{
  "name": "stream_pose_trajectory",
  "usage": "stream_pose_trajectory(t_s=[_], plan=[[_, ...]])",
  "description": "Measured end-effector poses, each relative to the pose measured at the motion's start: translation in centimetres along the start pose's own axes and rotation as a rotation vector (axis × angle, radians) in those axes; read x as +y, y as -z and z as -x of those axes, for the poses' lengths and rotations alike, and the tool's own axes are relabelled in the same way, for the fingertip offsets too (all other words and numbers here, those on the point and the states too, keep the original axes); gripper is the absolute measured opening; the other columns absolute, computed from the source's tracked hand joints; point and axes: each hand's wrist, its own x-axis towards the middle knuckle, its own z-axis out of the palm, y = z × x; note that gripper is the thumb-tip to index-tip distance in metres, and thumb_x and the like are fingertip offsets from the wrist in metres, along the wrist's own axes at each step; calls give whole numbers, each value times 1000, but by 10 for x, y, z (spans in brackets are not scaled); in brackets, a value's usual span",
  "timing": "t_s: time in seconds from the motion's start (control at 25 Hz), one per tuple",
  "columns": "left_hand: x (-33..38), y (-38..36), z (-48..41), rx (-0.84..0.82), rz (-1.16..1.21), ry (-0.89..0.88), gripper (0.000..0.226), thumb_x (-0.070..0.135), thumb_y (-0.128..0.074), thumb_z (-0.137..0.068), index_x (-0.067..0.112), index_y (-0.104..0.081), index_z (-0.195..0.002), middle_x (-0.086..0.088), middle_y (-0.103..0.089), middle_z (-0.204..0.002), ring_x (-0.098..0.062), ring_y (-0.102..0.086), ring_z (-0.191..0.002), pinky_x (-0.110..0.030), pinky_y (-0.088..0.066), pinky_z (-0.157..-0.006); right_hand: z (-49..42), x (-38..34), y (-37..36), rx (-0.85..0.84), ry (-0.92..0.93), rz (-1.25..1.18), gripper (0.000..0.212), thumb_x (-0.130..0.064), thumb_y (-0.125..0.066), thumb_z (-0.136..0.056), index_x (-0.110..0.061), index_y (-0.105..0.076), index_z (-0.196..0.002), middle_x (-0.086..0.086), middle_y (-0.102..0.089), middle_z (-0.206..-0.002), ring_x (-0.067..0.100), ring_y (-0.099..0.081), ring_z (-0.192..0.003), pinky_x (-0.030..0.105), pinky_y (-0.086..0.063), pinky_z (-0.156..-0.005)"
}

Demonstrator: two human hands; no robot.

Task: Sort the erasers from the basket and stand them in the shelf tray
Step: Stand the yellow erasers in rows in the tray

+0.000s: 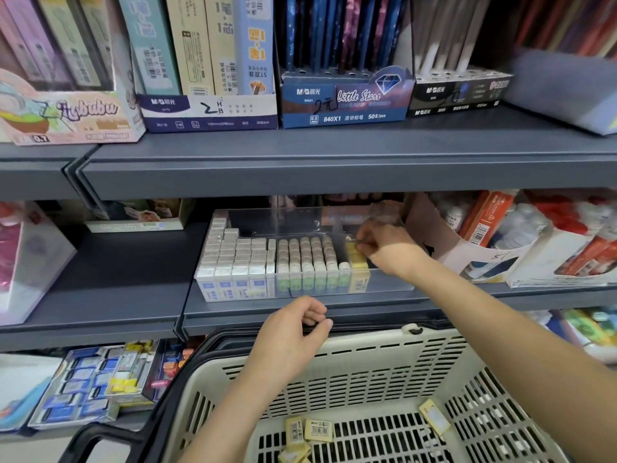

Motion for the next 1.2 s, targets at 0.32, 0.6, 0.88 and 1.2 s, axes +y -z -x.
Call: stream_pose_trajectory(t_s=[0.32, 0.6, 0.88, 1.2], plan=[[6, 3, 7, 137, 179, 24, 12, 20, -62, -87, 32, -59, -87, 14, -64, -86, 8, -56, -83, -7, -44, -75, 32, -1, 20, 77, 52, -140, 15, -18, -56, -90, -18, -65, -102, -3, -66, -96, 13, -60, -89, 13, -39, -76], [26, -7, 65, 169, 193, -36, 11, 32, -55, -81, 40, -57, -88, 18, -62, -91, 11, -54, -90, -3, -41, -78, 150, 9, 5, 234, 115, -535, 18, -20, -60, -86, -36, -62, -79, -15, -65, -71, -3, -59, -70, 5, -43, -65], [-24, -41, 104, 98, 334, 511, 8, 12, -55, -92, 17, -62, -92, -2, -64, -96, -14, -59, -90, -33, -50, -89, 198, 12, -126, -448, 165, -216, 12, -26, -61, -86, -20, -64, -96, -11, -63, -86, 2, -59, -78, 17, -43, -69], [-92, -59, 125, 72, 307, 913, 19, 9, -45, -95, 10, -56, -111, -13, -60, -107, -20, -54, -89, -35, -48, -85, 208, -18, -215, -524, 70, 133, 71, -61, -60, -75, -21, -30, -126, 6, -51, -113, 25, -59, -90, 32, -46, -60]])
